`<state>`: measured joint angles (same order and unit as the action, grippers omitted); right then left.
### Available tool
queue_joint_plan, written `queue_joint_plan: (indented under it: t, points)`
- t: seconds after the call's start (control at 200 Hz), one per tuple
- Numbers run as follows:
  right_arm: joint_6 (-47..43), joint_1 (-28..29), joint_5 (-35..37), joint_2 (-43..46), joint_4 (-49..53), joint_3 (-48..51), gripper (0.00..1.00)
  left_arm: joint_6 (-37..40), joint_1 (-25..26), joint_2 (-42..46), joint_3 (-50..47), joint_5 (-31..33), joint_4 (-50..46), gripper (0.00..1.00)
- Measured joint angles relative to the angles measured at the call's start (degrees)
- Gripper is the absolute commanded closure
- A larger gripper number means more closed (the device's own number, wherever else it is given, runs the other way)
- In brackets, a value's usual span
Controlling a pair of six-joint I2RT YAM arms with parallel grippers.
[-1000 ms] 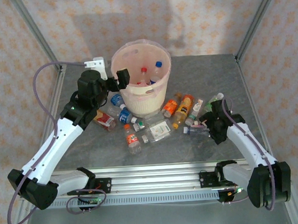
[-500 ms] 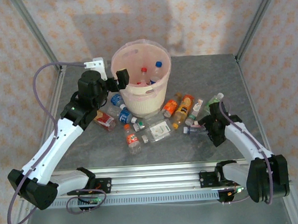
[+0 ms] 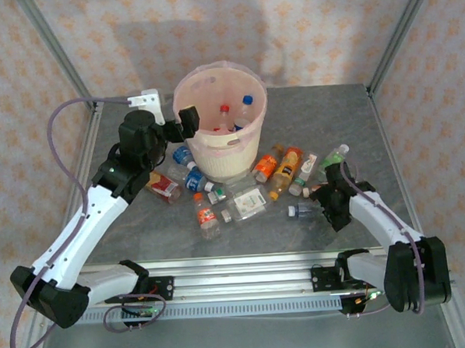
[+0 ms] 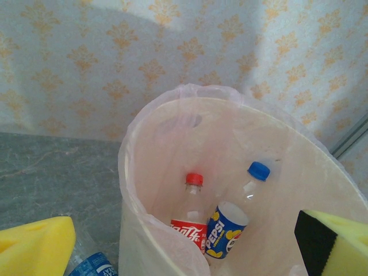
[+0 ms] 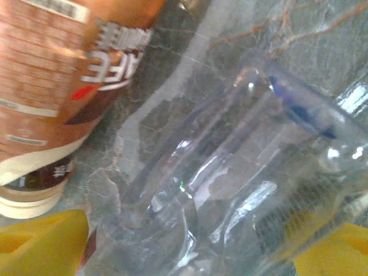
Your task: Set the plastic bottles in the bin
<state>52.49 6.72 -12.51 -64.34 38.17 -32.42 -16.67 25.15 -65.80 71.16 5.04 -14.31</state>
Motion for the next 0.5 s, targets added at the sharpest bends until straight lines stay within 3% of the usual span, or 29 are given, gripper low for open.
queue_joint_plan:
  t: [0.215, 0.5]
  points:
    - [-0.2, 0.0, -0.3, -2.6, -1.5, 0.2, 0.15, 0.0, 0.0, 0.3, 0.0, 0.2, 0.0, 0.0]
    - [-0.8, 0.3, -0.5, -5.1, -3.0, 0.3, 0.26, 0.0, 0.0, 0.3, 0.0, 1.4, 0.0, 0.0]
